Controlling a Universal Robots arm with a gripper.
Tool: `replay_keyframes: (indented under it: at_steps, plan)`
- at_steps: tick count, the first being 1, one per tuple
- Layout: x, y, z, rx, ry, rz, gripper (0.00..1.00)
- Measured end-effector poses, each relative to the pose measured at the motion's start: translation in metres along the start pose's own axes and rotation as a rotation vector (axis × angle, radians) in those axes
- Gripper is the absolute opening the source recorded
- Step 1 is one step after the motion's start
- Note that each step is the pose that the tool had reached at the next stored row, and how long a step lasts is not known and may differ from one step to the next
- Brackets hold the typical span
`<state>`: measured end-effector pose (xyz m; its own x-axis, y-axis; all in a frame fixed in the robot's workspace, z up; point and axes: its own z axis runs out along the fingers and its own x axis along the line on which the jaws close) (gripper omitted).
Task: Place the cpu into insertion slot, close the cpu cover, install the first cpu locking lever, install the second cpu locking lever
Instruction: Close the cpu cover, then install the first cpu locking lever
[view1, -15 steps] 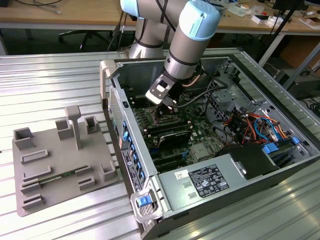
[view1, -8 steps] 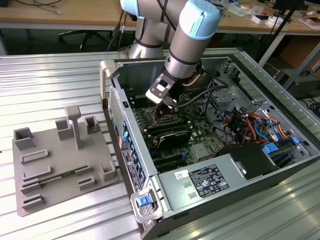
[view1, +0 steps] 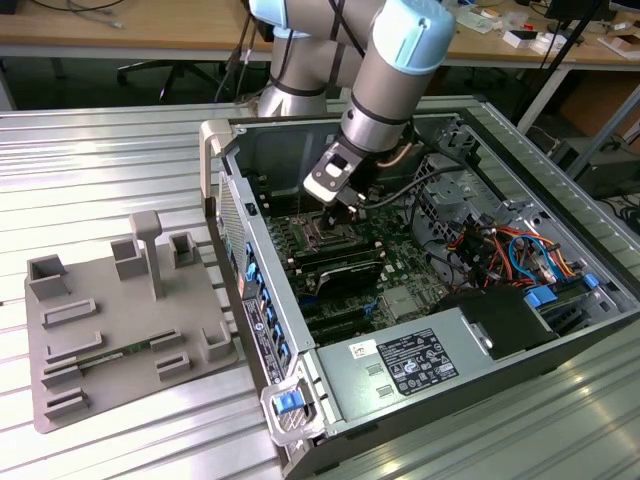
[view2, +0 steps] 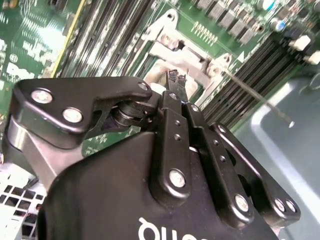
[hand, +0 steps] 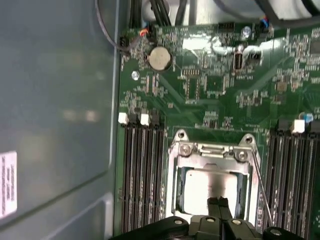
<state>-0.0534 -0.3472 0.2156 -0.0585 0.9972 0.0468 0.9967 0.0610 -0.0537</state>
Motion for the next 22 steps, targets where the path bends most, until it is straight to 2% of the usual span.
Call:
replay_keyframes:
  at_steps: [3, 5, 6, 22]
  plan:
    - [0.0001, 0.0028, -0.0071, 0.0003, 0.0001, 0.0, 0.11]
    - [0.0006, 0.0042, -0.0187, 0.0009, 0.0, 0.0, 0.11]
    - [0.0006, 0.0043, -0.0203, 0.001, 0.0001, 0.0, 0.11]
    - [0.0006, 0.0043, -0.0204, 0.0015, -0.0002, -0.009, 0.11]
